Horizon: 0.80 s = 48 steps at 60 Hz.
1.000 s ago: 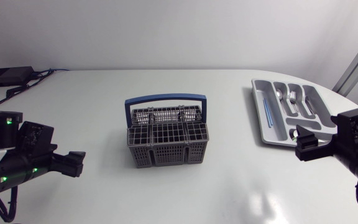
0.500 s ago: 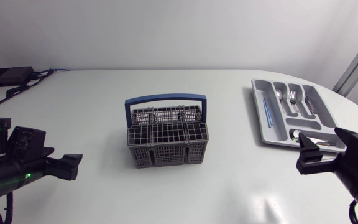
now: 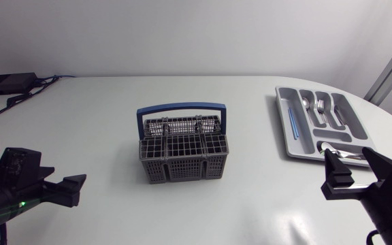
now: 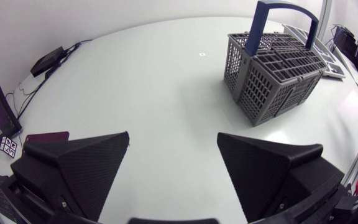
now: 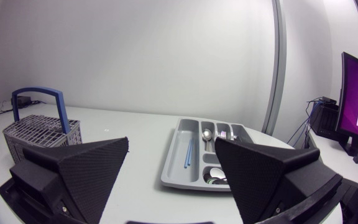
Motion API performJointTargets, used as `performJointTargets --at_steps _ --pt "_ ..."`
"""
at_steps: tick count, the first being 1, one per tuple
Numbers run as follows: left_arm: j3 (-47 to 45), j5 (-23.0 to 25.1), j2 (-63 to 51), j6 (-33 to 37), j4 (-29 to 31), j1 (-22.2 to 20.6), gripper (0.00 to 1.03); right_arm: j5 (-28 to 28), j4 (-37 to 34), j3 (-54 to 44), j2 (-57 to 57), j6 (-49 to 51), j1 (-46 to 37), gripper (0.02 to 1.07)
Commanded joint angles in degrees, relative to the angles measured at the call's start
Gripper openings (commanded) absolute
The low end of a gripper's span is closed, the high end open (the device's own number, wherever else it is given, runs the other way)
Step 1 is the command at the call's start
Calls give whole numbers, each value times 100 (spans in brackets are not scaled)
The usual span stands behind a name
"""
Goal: Unload the cutlery basket into the drawer organizer.
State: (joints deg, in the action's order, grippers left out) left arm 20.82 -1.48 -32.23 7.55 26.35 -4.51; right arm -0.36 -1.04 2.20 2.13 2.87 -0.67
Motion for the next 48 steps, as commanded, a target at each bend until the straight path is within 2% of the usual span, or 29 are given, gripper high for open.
performJointTargets --at_steps 1,19,48 --pt "-139 51 111 -34 63 38 99 36 104 -220 -213 -287 67 102" --pt "-329 60 389 -40 68 50 99 36 104 -220 -213 -287 67 102" --pt "-1281 108 1928 -428 -1400 268 99 36 104 -220 -213 -287 67 102"
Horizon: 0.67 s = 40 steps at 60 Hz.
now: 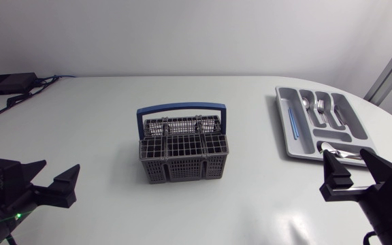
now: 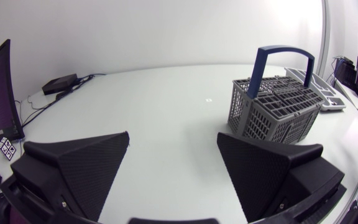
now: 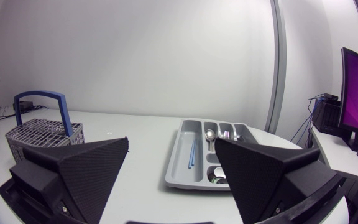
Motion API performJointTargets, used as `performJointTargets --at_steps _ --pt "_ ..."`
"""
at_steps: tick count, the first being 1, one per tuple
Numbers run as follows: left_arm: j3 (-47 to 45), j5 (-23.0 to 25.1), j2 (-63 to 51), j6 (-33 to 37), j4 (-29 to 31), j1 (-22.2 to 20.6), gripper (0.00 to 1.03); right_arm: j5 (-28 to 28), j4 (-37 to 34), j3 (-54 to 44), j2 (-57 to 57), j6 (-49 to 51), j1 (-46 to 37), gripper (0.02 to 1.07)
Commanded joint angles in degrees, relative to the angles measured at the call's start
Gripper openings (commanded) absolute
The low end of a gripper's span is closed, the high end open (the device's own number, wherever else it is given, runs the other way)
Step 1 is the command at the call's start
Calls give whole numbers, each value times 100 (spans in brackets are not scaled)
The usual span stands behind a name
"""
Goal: Unload the cutlery basket into the drawer organizer.
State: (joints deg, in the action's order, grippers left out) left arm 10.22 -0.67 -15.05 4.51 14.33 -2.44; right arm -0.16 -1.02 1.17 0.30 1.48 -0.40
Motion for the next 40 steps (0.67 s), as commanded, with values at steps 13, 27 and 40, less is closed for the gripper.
performJointTargets --at_steps 13,27,40 --pt "-649 48 903 -299 -858 158 99 16 102 -117 -30 -148 40 102" --pt "-1022 67 1505 -451 -1433 244 99 16 102 -117 -30 -148 40 102" --pt "-1022 67 1505 -451 -1433 244 99 16 102 -117 -30 -148 40 102"
